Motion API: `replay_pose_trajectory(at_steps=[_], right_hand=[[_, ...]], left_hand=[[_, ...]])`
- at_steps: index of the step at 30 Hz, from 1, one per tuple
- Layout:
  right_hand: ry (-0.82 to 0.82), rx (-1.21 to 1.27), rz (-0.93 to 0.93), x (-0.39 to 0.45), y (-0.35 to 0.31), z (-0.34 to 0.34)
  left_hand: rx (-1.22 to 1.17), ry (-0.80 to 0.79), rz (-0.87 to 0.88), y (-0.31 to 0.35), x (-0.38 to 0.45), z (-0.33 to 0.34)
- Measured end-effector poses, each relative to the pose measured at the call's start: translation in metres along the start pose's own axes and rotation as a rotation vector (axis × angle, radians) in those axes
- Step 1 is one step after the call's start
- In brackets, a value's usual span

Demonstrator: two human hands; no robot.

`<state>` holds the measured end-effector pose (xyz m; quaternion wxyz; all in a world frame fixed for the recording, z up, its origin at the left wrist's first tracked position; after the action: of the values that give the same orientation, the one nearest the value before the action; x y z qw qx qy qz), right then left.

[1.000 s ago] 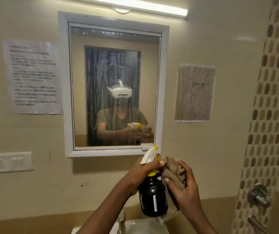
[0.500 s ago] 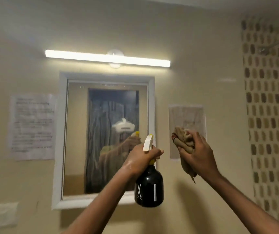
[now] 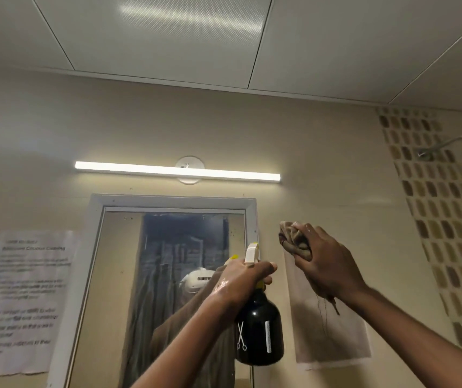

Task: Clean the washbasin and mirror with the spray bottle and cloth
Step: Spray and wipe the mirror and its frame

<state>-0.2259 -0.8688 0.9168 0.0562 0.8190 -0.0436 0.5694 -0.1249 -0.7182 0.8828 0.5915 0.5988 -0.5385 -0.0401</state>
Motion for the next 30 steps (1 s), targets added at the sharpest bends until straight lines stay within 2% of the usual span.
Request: replay_pose_trajectory(at_steps=[6,10,16,30], right_hand=[[-0.006,-0.067,-0.054,0.027,0.01,0.016],[0.024,-0.045,-0.083,0.051,0.008,0.018],[-0.027,-0.083,-0.116,0.076,0.011,0.026],[0.014,-0.104,-0.203,0.099,0.022,0.039]], left_hand=[[0.072,0.028,0.004,-0.011,0.034,0.002],[0.155,0.121,0.014,-0.001,0.042,-0.007],[0.164,0.191,0.002,0.001,0.046,-0.014],[0.178,0.215,0.012,0.013,0.075,-0.006]])
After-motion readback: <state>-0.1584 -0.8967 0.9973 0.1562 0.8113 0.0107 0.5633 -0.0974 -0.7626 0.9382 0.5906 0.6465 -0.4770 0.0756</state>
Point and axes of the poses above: each hand's wrist, its own x-axis towards the middle knuckle, its own z-axis out of the palm, y = z × x, the point moved 4 cm from there along x, towards the middle knuckle, and after that the axes turned 8 degrees about -y, right-handed, at the moved point
